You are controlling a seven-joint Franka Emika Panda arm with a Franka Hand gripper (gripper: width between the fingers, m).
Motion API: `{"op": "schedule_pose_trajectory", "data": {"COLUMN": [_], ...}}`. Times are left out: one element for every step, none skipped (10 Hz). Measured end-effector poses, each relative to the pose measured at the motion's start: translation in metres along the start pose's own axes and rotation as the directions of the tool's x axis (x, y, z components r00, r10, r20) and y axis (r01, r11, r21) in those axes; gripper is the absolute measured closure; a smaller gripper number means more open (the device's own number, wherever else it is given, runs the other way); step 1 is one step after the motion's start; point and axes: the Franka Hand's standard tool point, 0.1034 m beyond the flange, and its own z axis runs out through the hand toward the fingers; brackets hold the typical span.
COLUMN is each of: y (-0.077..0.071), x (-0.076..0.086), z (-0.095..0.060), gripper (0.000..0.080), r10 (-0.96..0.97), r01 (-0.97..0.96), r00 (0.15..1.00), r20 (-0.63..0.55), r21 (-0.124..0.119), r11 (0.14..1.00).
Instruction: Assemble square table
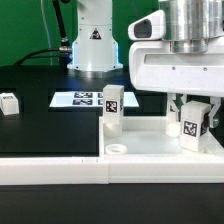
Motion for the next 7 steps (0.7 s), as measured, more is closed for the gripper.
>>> {"op": "schedule_pose_trajectory", "data": {"y": [-0.0007, -0.0005, -0.0004, -0.0008, -0.0012, -0.0025, -0.002], "x": [0.0014, 0.0015, 0.0016, 0.0012, -0.0012, -0.0058, -0.0049], "z": [0.0008, 0.0011, 0.0011, 0.001, 0.0015, 0.0024, 0.0025], "gripper": [0.0506, 0.0506, 0.0506, 0.0506, 0.0506, 0.0506, 0.0506], "r10": [0.199, 0.337, 0.401, 0.451, 0.469, 0.441, 0.423], "r01": [-0.2, -0.341, -0.405, -0.455, -0.472, -0.444, -0.426], "r00": [0.979, 0.939, 0.912, 0.888, 0.879, 0.894, 0.903], "r20": [0.036, 0.071, 0.087, 0.089, 0.082, 0.074, 0.074], "r21": [0.029, 0.043, 0.041, 0.036, 0.029, 0.026, 0.028], "r11": [0.979, 0.939, 0.913, 0.89, 0.881, 0.896, 0.904]}}
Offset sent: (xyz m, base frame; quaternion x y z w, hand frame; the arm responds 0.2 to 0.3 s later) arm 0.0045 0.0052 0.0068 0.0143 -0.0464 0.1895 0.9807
